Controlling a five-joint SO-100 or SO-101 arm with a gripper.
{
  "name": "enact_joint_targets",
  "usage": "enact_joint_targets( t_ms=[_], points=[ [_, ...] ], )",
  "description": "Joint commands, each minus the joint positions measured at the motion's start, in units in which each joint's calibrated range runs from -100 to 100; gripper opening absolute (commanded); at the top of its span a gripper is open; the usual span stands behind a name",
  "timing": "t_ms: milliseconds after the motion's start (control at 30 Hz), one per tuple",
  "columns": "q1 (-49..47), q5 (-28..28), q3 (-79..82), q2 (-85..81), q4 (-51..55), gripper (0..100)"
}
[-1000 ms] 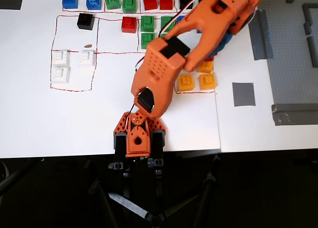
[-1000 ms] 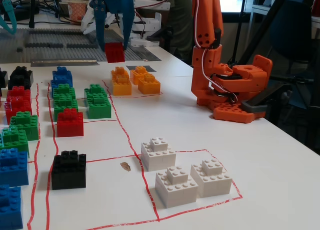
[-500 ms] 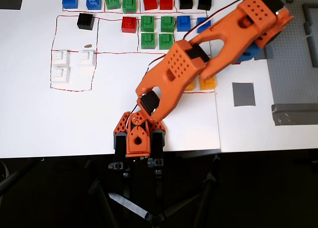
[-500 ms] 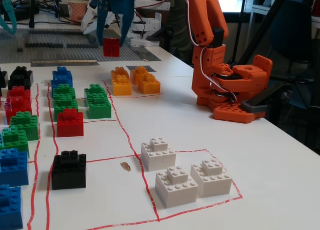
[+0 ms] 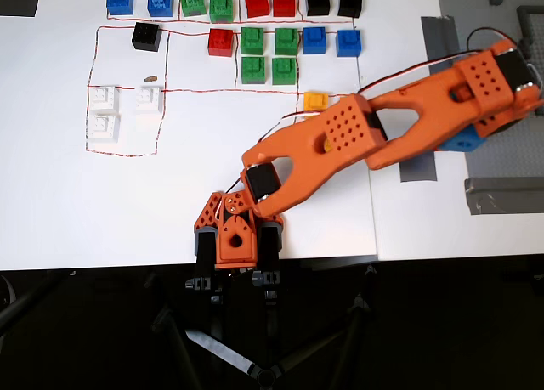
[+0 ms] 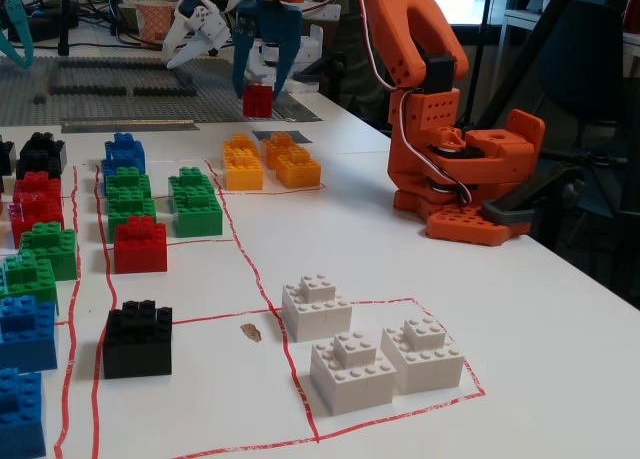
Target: Grab the block and put it in the grey marker
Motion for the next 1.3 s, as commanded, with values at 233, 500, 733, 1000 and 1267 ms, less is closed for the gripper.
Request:
enact_joint_targets(
  t_ms=[233, 500, 733, 1000, 1267],
  points=[
    [4.91, 2.74, -8.16, -2.02, 2.27, 0],
    [4.16, 2.64, -0.35, -4.09, 2.68, 3],
    [3.82, 2.93, 5.64, -7.63, 2.76, 33],
    [2.91, 2.74, 7.54, -10.05, 2.68, 38],
    [1.41, 2.39, 9.0, -13.68, 4.48, 39]
  ],
)
